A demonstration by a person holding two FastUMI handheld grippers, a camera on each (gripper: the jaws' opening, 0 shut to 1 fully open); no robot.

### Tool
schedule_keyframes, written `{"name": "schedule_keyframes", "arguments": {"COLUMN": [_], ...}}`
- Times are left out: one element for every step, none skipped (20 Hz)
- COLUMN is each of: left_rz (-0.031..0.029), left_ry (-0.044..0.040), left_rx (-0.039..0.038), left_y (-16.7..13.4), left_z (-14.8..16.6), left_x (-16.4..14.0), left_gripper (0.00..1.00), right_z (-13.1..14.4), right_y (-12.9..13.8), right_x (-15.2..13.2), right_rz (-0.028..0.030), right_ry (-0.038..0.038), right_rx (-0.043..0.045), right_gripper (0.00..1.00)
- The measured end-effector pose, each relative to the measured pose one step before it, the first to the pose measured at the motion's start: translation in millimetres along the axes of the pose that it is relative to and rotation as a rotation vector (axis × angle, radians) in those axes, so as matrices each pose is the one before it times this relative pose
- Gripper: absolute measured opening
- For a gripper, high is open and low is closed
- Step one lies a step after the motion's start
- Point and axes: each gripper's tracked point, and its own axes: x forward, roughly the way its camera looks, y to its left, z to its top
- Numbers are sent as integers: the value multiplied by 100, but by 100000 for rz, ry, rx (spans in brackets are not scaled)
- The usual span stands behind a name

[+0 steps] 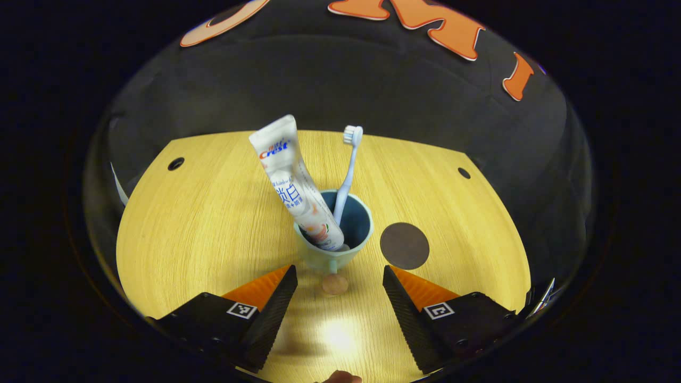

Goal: Put the toothbrush and toothpaste on the desktop into the cup, then pick up the cup and place it on the coaster on the desktop.

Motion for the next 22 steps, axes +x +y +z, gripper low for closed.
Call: {"name": "schedule_keyframes", "arguments": {"left_rz": [1422,1266,1558,1552,893,1090,1159,331,573,1433,568,256,812,626,482,1001,1678,123,-82,36,-178,-177], "left_ry": [3181,2505,2106,2830,1513,2217,1954,1974,3179,1640,569,928,875,1592,276,781,505,-493,-1502,-467,-1219,-853], "left_rx": [445,1092,616,773,21,182,-313,127,1447,-496,-1078,-914,-1221,-1168,21,-1663,-891,-79,-550,120,-643,139], "left_y": [143,-115,15,-61,-64,-28,75,-147,118,145,53,101,220,64,165,158,366,188,-18,-8,-9,171], "left_z": [-56,-79,1,-80,21,-81,-32,-183,-384,-150,13,-210,-229,-250,-13,-345,77,297,423,365,498,140], "left_x": [147,310,44,249,243,495,336,578,503,467,508,250,352,250,227,629,132,-326,151,86,210,-253], "left_gripper": [97,98,97,96,96,96,96,95,93,89,88,86,79,64,59,49,48,31,29,29,28,27], "right_z": [-96,-182,-44,-233,-116,-197,-262,-270,-336,-89,-130,-106,-278,-58,-198,-37,-94,-151,-195,-159,-195,-185], "right_y": [-211,-320,-371,-208,-144,-26,-103,-55,-41,126,79,15,89,-11,224,115,232,167,191,172,27,157], "right_x": [-363,-334,-338,-277,-279,-268,-115,-200,-176,-197,-52,-246,-37,-91,-32,-123,-64,-87,-9,-76,5,13], "right_rz": [-145,-507,-395,-106,-68,269,66,293,30,618,351,328,148,-111,463,186,742,368,689,520,-26,304], "right_ry": [-125,58,73,78,-151,-114,200,321,342,-230,-159,131,275,8,63,22,-9,70,233,129,260,460], "right_rx": [595,415,658,542,372,103,112,374,474,749,572,297,57,181,420,545,319,-51,-127,-28,123,92], "right_gripper": [99,99,99,99,99,99,99,99,99,99,99,99,99,99,99,99,99,99,99,99,99,99]}}
